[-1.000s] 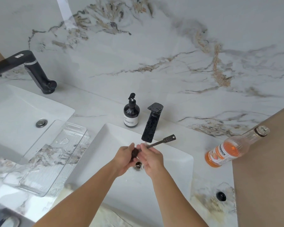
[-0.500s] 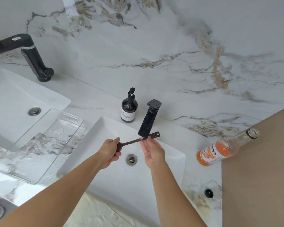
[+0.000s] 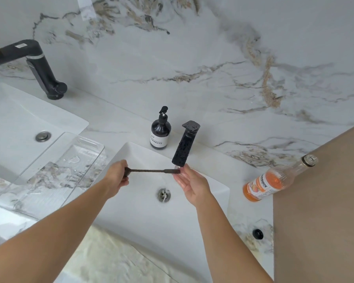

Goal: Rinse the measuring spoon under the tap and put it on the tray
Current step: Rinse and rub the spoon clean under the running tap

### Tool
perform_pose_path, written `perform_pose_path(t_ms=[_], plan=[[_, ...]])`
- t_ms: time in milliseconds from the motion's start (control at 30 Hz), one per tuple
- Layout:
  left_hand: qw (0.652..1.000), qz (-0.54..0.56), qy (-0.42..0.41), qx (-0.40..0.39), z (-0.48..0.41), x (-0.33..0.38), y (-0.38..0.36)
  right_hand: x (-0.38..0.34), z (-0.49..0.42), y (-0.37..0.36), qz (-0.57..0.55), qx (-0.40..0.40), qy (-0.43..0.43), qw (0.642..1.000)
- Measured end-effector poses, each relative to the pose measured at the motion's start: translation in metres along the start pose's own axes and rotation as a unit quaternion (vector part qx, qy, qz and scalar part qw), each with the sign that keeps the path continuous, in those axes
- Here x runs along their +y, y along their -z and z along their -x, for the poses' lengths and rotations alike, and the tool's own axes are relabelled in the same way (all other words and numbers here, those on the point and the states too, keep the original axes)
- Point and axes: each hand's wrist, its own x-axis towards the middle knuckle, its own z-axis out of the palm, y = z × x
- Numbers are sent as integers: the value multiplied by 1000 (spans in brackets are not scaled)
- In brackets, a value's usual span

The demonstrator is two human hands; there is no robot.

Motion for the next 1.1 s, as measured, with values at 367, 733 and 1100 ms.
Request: perform_pose_path(t_ms=[367,733,1100], plan=[[986,121,-113,-5,-2,-5,2,3,2,-2,-5,0,22,1000],[990,109,-90,-14,-10,4,-25,-9,5,21,-21,28,37,999],[969,216,27,-120,4,-12,-79,-39,22,85,-51,82,81,992]])
